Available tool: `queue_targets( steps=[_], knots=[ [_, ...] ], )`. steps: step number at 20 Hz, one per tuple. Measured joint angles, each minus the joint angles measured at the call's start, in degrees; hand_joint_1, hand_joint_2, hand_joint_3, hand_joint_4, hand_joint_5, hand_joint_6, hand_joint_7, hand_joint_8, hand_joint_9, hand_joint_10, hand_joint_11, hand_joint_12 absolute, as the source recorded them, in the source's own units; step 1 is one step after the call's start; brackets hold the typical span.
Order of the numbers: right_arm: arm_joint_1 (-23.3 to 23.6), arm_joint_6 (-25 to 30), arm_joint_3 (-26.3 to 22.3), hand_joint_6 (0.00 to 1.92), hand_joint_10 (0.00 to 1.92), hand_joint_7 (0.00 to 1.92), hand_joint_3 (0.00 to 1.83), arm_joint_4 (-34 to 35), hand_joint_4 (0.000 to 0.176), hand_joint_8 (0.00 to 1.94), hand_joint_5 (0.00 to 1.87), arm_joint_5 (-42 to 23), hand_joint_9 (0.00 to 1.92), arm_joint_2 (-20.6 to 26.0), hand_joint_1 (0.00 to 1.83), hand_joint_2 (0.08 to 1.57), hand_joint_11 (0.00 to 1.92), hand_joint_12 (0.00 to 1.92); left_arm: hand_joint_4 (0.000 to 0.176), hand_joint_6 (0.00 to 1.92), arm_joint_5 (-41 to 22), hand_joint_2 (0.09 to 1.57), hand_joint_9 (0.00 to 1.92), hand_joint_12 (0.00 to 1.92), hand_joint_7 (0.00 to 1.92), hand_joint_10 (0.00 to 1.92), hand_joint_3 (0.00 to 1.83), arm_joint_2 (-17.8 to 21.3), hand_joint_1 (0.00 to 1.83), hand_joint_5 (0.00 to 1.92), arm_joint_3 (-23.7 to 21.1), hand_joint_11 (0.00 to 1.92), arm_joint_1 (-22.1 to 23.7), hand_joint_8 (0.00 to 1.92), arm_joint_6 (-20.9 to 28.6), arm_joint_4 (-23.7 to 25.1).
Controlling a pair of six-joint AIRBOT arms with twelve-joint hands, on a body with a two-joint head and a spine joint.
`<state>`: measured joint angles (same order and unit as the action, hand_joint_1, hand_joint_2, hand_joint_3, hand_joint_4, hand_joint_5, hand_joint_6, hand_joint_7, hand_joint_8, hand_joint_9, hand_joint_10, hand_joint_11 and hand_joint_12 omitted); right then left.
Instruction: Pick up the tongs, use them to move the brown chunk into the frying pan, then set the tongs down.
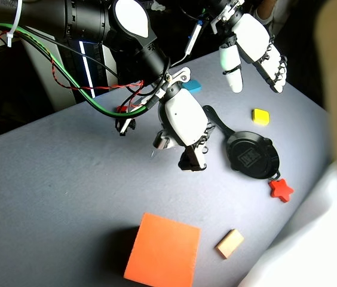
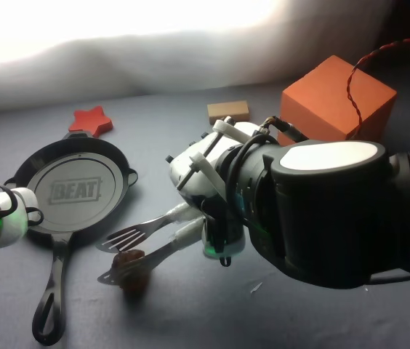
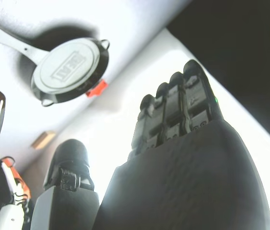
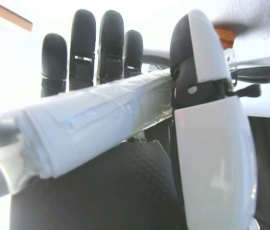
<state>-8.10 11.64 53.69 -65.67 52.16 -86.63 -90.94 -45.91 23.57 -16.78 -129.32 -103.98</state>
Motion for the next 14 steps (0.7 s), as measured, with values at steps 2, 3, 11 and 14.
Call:
queue_targets(
  steps=[2,3,11,14],
  knots=[
    [0.0,0.0,0.0,1.25,0.58,1.17,0.00,-1.7,0.000,0.07,0.79,0.0,0.96,0.0,1.10,1.21,0.62,1.39,0.022,0.00,0.0,1.31,0.00,0.06,0.00,0.00,0.00,0.0,0.01,0.00,0.0,0.00,0.0,0.00,0.0,0.0],
    [0.0,0.1,0.0,1.25,0.58,1.19,0.00,-2.1,0.000,0.08,0.80,0.0,0.98,0.0,1.10,1.21,0.64,1.38,0.023,0.00,0.0,1.31,0.00,0.04,0.00,0.00,0.00,-0.1,0.00,0.00,0.0,0.00,0.0,0.00,0.0,0.0],
    [0.0,-0.6,0.0,1.10,0.61,1.30,0.00,-2.0,0.000,0.08,0.91,0.1,1.11,0.5,1.13,1.16,0.73,1.42,0.020,0.00,0.0,1.31,0.00,0.13,0.00,0.00,0.00,-0.1,0.02,0.00,0.0,0.00,0.0,0.00,-0.1,0.1],
    [0.0,-1.0,-0.5,1.08,0.85,1.07,0.01,-2.1,0.000,0.93,0.91,0.4,1.06,1.1,1.22,1.11,0.72,1.57,0.022,0.00,0.0,1.31,0.00,0.09,0.00,0.00,0.00,0.0,0.02,0.00,0.0,0.00,0.0,0.00,-0.1,0.2]
  ],
)
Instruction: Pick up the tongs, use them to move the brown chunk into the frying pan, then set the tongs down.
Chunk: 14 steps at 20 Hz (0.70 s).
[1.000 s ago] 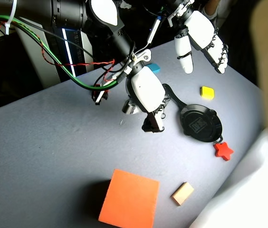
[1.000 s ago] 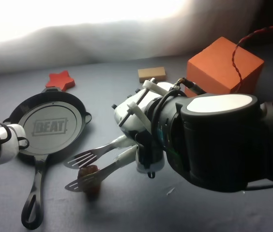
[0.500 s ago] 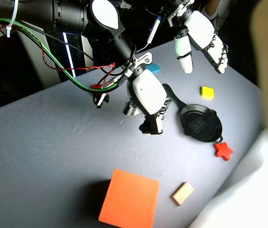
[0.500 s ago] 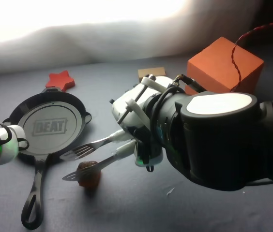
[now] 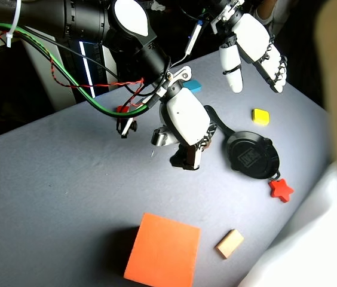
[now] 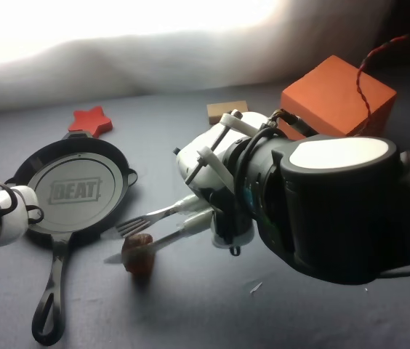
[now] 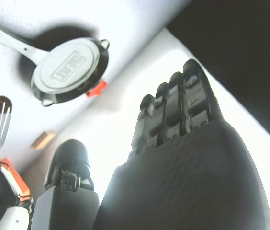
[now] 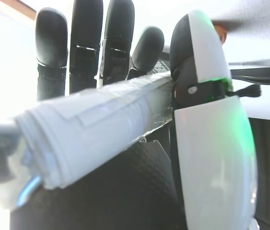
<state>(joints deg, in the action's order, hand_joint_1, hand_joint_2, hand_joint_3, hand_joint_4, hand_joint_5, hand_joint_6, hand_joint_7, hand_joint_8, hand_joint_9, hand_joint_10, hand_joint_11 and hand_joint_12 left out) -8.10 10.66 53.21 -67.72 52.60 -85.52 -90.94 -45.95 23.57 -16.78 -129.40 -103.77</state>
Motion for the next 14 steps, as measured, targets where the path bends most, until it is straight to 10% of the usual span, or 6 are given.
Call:
queue_targets(
  steps=[5,9,11,14],
  knots=[
    [1.1,-0.2,-1.4,1.23,0.73,1.10,0.00,0.0,0.000,0.31,0.81,0.2,0.95,1.2,1.09,1.20,0.62,1.52,0.019,0.00,0.0,1.30,0.00,0.17,0.00,0.00,0.00,0.0,0.09,0.00,0.0,0.00,0.0,0.00,-0.2,0.0],
    [1.2,-0.2,-2.5,1.32,0.65,1.06,0.00,1.0,0.000,0.18,0.75,0.5,0.85,1.9,1.07,1.23,0.48,1.47,0.026,0.00,0.0,1.29,0.00,0.16,0.00,0.00,0.00,0.0,0.05,0.00,0.0,0.00,0.0,0.00,-0.2,0.0],
    [1.6,-0.3,-2.6,0.58,0.59,1.01,0.00,2.3,0.000,0.12,0.69,0.7,0.79,1.9,0.96,1.20,0.40,1.45,0.020,0.00,0.0,1.29,0.00,0.17,0.00,0.00,0.00,0.0,0.06,0.00,0.0,0.00,0.0,0.00,-0.2,0.0],
    [2.7,-0.4,-2.6,0.34,0.53,1.00,0.00,2.8,0.000,0.06,0.75,0.4,0.76,2.0,0.95,1.19,0.33,1.46,0.027,0.00,0.0,1.30,0.00,0.14,0.00,0.00,0.00,0.0,0.05,0.00,0.0,0.00,0.0,0.00,-0.2,0.0]
  ],
)
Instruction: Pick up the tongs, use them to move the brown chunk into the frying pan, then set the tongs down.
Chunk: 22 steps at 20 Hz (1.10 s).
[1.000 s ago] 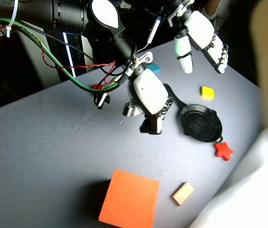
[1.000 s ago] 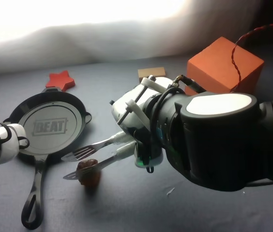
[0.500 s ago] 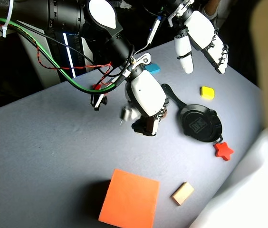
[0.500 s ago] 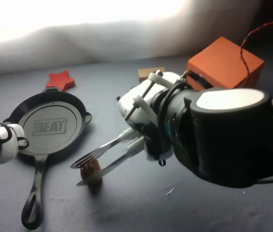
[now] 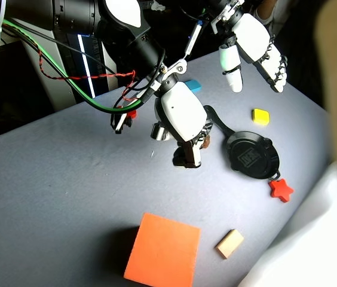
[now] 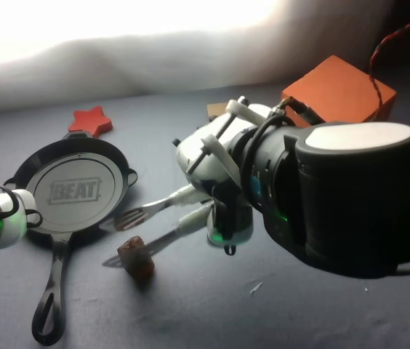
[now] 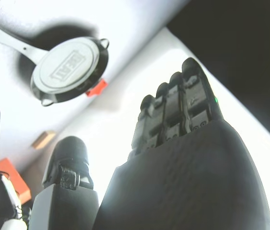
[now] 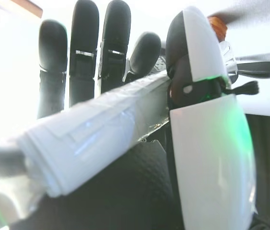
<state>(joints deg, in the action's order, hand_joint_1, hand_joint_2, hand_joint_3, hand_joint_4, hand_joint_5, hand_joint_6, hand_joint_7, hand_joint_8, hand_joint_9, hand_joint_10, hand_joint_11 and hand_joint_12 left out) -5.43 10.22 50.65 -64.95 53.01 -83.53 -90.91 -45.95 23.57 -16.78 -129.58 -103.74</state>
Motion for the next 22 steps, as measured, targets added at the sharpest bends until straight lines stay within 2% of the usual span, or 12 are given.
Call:
queue_targets(
  steps=[2,5,9,11,13,16,18,20,22],
  knots=[
    [0.1,0.0,0.2,0.32,0.52,0.99,0.00,-0.2,0.000,0.05,0.75,-0.4,0.75,-0.1,0.92,1.19,0.31,1.47,0.019,0.00,0.0,1.30,0.00,0.16,0.00,0.00,0.00,0.0,0.06,0.00,0.0,0.00,0.0,0.00,0.0,0.0],
    [0.0,-1.2,0.2,0.31,0.54,0.99,0.00,0.2,0.000,0.04,0.74,-0.9,0.74,-0.2,0.91,1.20,0.29,1.50,0.022,0.00,0.0,1.29,0.00,0.15,0.00,0.00,0.00,0.0,0.07,0.00,0.0,0.00,0.0,0.00,0.0,0.0],
    [0.0,-2.7,0.2,0.31,0.55,0.99,0.01,0.2,0.000,0.04,0.75,-1.1,0.74,-0.2,0.90,1.21,0.29,1.50,0.016,0.00,0.0,1.29,0.00,0.17,0.00,0.00,0.00,-0.3,0.05,0.00,0.0,0.00,0.0,0.00,0.0,0.0],
    [0.0,-4.1,0.2,0.31,0.56,1.00,0.00,0.2,0.000,0.04,0.76,-2.4,0.74,0.2,0.91,1.20,0.30,1.50,0.018,0.00,0.0,1.29,0.00,0.22,0.00,0.00,0.00,-0.3,0.08,0.00,0.0,0.00,0.0,0.00,0.0,0.0],
    [0.0,-4.5,0.2,0.30,0.56,1.00,0.01,0.1,0.000,0.03,0.75,-3.6,0.74,0.5,0.90,1.21,0.29,1.50,0.020,0.00,0.0,1.30,0.00,0.16,0.00,0.00,0.00,-0.3,0.05,0.00,0.0,0.00,0.0,0.00,0.0,0.0],
    [-0.2,-5.9,0.2,0.30,0.56,0.99,0.01,-0.1,0.000,0.03,0.76,-4.8,0.74,0.7,0.89,1.21,0.30,1.50,0.022,0.00,0.0,1.29,0.00,0.15,0.00,0.00,0.00,-0.3,0.10,0.00,0.0,0.00,0.0,0.00,0.0,0.0],
    [-0.6,-6.3,0.2,0.30,0.56,1.00,0.01,-0.2,0.000,0.03,0.76,-5.8,0.74,1.0,0.90,1.21,0.30,1.50,0.016,0.00,0.0,1.29,0.00,0.25,0.00,0.00,0.00,-0.3,0.07,0.00,0.0,0.00,0.0,0.00,0.0,0.0],
    [-0.8,-6.8,0.2,0.30,0.57,1.01,0.00,-0.1,0.000,0.03,0.76,-6.7,0.75,1.4,0.90,1.21,0.32,1.50,0.018,0.00,0.0,1.29,0.00,0.26,0.00,0.00,0.00,-0.3,0.10,0.00,0.0,0.00,0.0,0.00,0.0,0.0],
    [-0.8,-7.6,0.2,0.29,0.57,1.01,0.00,-0.3,0.000,0.03,0.76,-7.5,0.75,1.7,0.90,1.21,0.32,1.50,0.019,0.00,0.0,1.29,0.00,0.18,0.00,0.00,0.00,-0.3,0.06,0.00,0.0,0.00,0.0,0.00,0.0,0.0]
  ],
)
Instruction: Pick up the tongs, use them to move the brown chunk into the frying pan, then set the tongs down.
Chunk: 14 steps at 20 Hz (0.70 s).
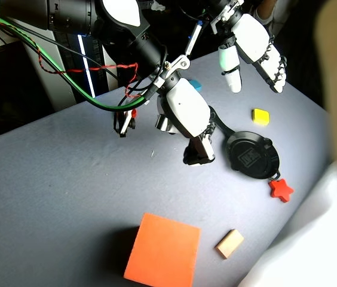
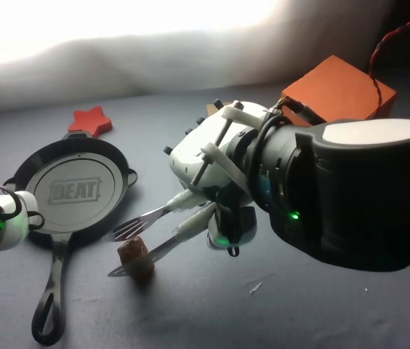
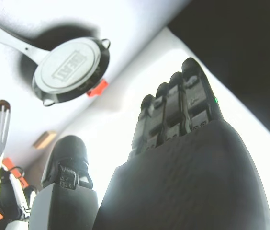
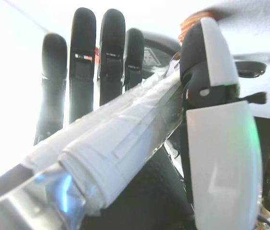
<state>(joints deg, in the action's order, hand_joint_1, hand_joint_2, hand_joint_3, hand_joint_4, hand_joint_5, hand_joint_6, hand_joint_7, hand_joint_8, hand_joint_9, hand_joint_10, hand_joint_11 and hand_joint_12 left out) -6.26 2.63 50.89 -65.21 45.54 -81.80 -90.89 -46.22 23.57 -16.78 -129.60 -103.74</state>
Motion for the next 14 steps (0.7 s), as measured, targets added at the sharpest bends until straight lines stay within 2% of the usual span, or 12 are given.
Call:
queue_targets(
  steps=[4,5,8,12,14],
  knots=[
    [-0.9,0.2,0.2,0.29,0.58,1.01,0.00,-4.6,0.000,0.03,0.76,-3.0,0.74,0.2,0.89,1.22,0.30,1.50,0.017,0.00,0.0,1.30,0.00,0.16,0.00,0.00,0.00,0.0,0.08,0.00,0.0,0.00,0.0,0.00,0.0,0.0],
    [-1.2,0.3,0.3,0.29,0.58,1.01,0.00,-5.1,0.000,0.03,0.77,-3.7,0.74,0.2,0.89,1.21,0.30,1.50,0.022,0.00,0.0,1.29,0.00,0.20,0.00,0.00,0.00,0.0,0.07,0.00,0.0,0.00,0.0,0.00,0.0,0.0],
    [-1.7,0.4,1.5,0.29,0.58,1.01,0.00,-5.1,0.000,0.03,0.77,-4.8,0.74,0.1,0.88,1.21,0.31,1.50,0.018,0.00,0.0,1.30,0.00,0.23,0.00,0.00,0.00,0.0,0.05,0.00,0.0,0.00,0.0,0.00,0.0,0.0],
    [-1.9,0.3,2.1,0.28,0.58,1.01,0.00,-5.4,0.000,0.03,0.77,-4.7,0.75,0.3,0.89,1.21,0.32,1.50,0.016,0.00,0.0,1.31,0.00,0.16,0.00,0.00,0.00,0.0,0.04,0.00,0.0,0.00,0.0,0.00,0.0,0.0],
    [-2.2,0.3,2.1,0.28,0.58,1.01,0.00,-5.5,0.000,0.03,0.77,-5.0,0.74,0.3,0.89,1.21,0.31,1.50,0.024,0.00,0.0,1.30,0.00,0.18,0.00,0.00,0.00,0.0,0.04,0.00,0.0,0.00,0.0,0.00,0.0,0.0]
  ],
)
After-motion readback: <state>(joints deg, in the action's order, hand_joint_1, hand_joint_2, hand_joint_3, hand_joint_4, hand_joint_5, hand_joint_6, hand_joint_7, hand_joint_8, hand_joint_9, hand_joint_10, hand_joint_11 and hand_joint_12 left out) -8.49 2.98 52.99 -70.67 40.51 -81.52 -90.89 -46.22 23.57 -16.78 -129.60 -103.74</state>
